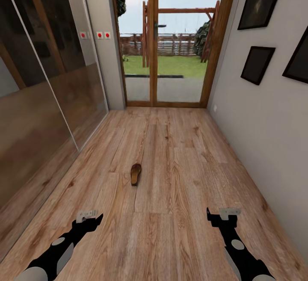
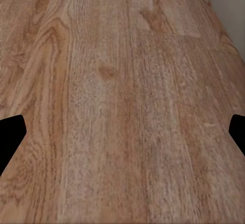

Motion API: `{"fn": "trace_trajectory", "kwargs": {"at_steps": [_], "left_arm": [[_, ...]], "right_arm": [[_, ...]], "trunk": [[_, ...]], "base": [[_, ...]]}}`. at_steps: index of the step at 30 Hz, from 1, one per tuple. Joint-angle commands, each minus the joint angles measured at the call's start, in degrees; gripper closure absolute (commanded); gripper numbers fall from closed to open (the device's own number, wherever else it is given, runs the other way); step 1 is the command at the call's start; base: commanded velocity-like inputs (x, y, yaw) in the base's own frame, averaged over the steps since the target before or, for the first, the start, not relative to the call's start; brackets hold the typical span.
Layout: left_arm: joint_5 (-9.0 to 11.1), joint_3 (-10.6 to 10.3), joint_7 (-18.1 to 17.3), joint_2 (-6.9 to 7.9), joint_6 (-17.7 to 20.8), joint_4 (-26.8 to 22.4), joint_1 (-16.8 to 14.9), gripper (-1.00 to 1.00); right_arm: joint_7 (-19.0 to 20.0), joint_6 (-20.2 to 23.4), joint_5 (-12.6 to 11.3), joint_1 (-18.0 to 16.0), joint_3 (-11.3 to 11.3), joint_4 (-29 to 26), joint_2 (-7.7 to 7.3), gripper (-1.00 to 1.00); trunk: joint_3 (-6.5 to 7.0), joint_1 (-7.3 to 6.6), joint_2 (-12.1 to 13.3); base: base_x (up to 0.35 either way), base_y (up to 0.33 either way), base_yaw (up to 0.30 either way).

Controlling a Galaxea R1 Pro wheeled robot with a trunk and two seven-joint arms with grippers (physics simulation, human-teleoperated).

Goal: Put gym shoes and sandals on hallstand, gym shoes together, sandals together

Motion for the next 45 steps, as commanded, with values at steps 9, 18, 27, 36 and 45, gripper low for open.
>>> {"fn": "trace_trajectory", "kwargs": {"at_steps": [9,18,27,36,45], "left_arm": [[0.35,0.36,-0.52,0.17,-0.39,0.15,0.25,-1.0],[0.41,0.43,-0.53,0.09,-0.43,0.14,0.24,-1.0],[0.43,0.44,-0.59,0.15,-0.55,0.16,0.23,-1.0],[0.44,0.49,-0.57,0.12,-0.56,0.15,0.19,-1.0],[0.44,0.45,-0.58,0.14,-0.61,0.16,0.22,-1.0]], "right_arm": [[-0.21,-0.13,0.67,-0.04,-0.2,0.45,0.03,-1.0],[-0.18,-0.28,0.55,0.01,-0.29,0.46,-0.41,-1.0],[-0.24,-0.3,0.64,0.05,-0.21,0.38,-0.12,-1.0],[-0.26,-0.23,0.72,0.05,-0.2,0.42,0.04,-1.0],[-0.26,-0.21,0.76,0.04,-0.19,0.5,0.06,-1.0]], "trunk": [[-0.04,-0.01,-0.02],[-0.04,-0.01,-0.02],[-0.04,-0.01,-0.02],[-0.04,-0.01,-0.02],[-0.04,-0.01,-0.02]], "base": [[0.031,-0.008,0.0],[0.208,-0.131,0.0],[0.294,-0.132,0.0],[0.333,-0.011,0.0],[0.144,-0.001,0.0]]}}
